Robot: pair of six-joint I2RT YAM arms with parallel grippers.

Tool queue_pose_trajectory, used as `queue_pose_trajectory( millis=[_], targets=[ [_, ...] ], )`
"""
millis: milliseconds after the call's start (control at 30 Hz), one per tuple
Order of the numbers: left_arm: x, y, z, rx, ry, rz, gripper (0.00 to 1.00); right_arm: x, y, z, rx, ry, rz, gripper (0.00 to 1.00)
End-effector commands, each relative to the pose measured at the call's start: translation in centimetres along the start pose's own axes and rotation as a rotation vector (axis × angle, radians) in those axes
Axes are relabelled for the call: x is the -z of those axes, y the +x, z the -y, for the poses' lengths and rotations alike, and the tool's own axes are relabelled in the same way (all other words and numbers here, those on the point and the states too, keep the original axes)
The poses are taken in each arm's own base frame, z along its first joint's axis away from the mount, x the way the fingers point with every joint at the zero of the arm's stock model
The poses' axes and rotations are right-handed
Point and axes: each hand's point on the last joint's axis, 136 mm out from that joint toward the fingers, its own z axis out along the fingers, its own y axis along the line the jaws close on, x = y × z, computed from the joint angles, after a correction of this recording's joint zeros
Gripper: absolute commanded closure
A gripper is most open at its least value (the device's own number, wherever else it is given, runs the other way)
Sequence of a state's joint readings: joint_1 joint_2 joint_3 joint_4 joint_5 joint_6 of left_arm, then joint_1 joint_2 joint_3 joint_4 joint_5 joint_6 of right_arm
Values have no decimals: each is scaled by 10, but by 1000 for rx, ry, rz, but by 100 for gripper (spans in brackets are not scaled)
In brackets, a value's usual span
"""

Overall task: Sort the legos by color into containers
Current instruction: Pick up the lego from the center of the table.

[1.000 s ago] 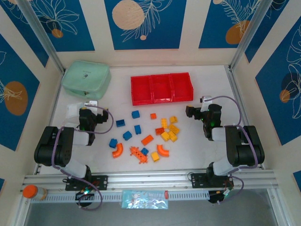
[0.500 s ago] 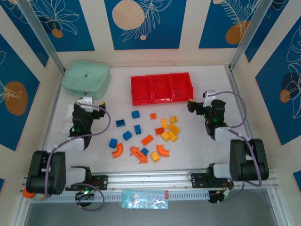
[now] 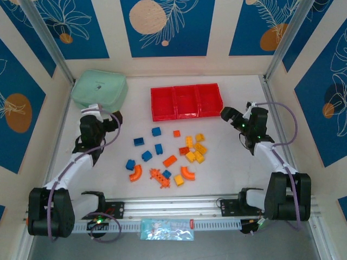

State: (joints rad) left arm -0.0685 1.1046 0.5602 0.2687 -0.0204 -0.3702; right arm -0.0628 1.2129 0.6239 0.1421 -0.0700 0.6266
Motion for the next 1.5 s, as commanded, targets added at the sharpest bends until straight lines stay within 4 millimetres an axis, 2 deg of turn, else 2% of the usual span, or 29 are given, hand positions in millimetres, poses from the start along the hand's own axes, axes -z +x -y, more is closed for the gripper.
queue_pose_trajectory(
  millis=[0,200,300,533,667,900,1067,1267,1467],
  targets=[
    [4,8,17,132,54,-117,1,2,17,-5,-78,16,-98,1],
    [24,12,41,106,36,-224,1,4,46,-33,67,43,-242,1],
    [32,20,64,93,73,-270,1,6,70,-49,148,45,-312,1],
    [41,58,122,48,116,-434,1,14,125,-72,244,33,-484,1],
    [35,92,150,-19,108,-568,1,15,148,-81,286,13,-538,1],
    [14,139,173,-139,49,-756,3,5,148,-78,292,31,-529,1],
    [-8,164,168,-204,-57,-824,7,-4,145,-82,304,25,-523,1],
    [-32,181,166,-235,-111,-843,12,-11,144,-81,315,23,-523,1],
    [-49,191,155,-247,-201,-840,18,-16,144,-80,335,24,-515,1]
  ],
)
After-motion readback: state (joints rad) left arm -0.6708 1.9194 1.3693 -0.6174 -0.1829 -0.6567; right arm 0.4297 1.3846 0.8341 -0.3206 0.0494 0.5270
